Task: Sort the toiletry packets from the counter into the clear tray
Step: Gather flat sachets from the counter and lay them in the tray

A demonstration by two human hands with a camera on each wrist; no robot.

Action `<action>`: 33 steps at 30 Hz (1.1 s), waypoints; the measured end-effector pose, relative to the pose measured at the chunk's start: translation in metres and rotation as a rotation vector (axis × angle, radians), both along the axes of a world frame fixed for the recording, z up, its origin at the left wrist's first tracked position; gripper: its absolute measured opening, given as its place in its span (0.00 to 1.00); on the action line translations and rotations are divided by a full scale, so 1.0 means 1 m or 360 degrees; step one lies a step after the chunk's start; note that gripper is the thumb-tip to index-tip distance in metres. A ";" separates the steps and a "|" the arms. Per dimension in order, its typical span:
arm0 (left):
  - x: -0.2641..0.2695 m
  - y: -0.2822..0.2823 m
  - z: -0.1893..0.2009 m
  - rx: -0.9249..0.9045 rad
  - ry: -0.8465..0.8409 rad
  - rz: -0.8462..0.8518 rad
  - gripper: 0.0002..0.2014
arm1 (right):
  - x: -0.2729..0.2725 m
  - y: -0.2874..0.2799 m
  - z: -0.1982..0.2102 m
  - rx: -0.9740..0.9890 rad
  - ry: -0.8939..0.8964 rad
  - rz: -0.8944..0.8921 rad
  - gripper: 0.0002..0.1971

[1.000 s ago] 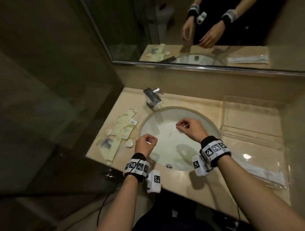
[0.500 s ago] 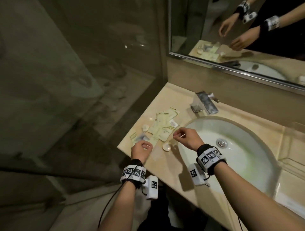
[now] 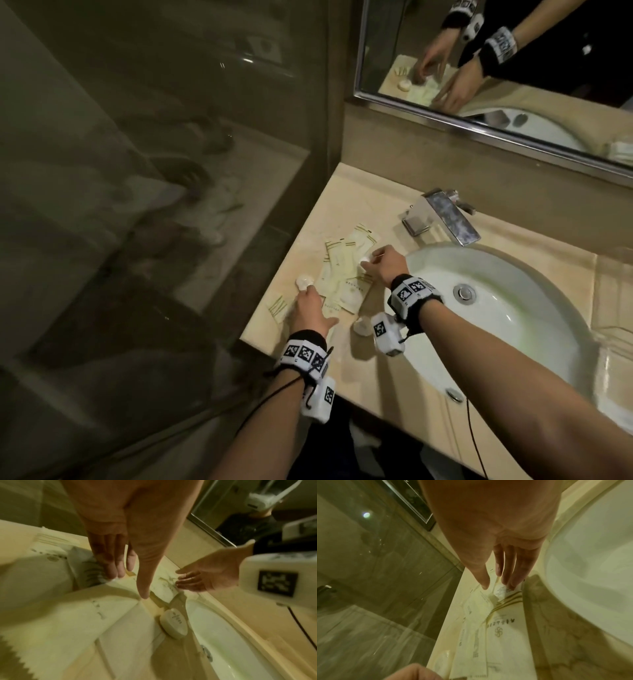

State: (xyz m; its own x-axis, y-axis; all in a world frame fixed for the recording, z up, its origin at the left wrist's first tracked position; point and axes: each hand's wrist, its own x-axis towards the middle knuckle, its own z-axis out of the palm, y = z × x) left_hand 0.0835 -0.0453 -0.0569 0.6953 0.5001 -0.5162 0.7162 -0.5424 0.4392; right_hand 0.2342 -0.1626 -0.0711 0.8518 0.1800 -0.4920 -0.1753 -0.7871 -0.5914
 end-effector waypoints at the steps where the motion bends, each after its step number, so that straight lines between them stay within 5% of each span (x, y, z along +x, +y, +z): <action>1: 0.001 -0.001 -0.002 0.0055 0.0051 -0.0044 0.33 | 0.002 0.003 -0.001 -0.0008 0.0003 0.0002 0.20; 7: 0.005 -0.006 0.002 0.0140 0.0178 -0.0108 0.38 | -0.005 0.012 -0.006 0.0044 -0.0022 -0.0008 0.16; 12: 0.006 0.008 0.012 -0.0125 0.0170 0.0120 0.17 | -0.016 0.010 -0.005 0.0068 -0.0037 -0.0013 0.15; 20: -0.019 0.043 0.022 -0.0365 0.0057 0.0398 0.08 | -0.030 0.001 0.000 0.0078 -0.0033 -0.0076 0.12; 29: -0.070 0.069 0.006 -0.0428 -0.0171 0.1122 0.13 | -0.086 0.048 0.010 0.0361 -0.0101 0.0608 0.02; 33: -0.082 0.071 -0.011 -0.0615 -0.0248 0.1357 0.16 | -0.108 0.083 0.005 0.0264 0.0023 0.0906 0.09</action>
State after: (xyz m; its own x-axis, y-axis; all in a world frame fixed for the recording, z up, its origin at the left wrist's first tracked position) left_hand 0.0015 0.0258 -0.0674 0.2494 0.6850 -0.6845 0.7221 0.3394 0.6028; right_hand 0.1265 -0.0795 -0.0658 0.5924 0.6820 -0.4289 0.2384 -0.6569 -0.7153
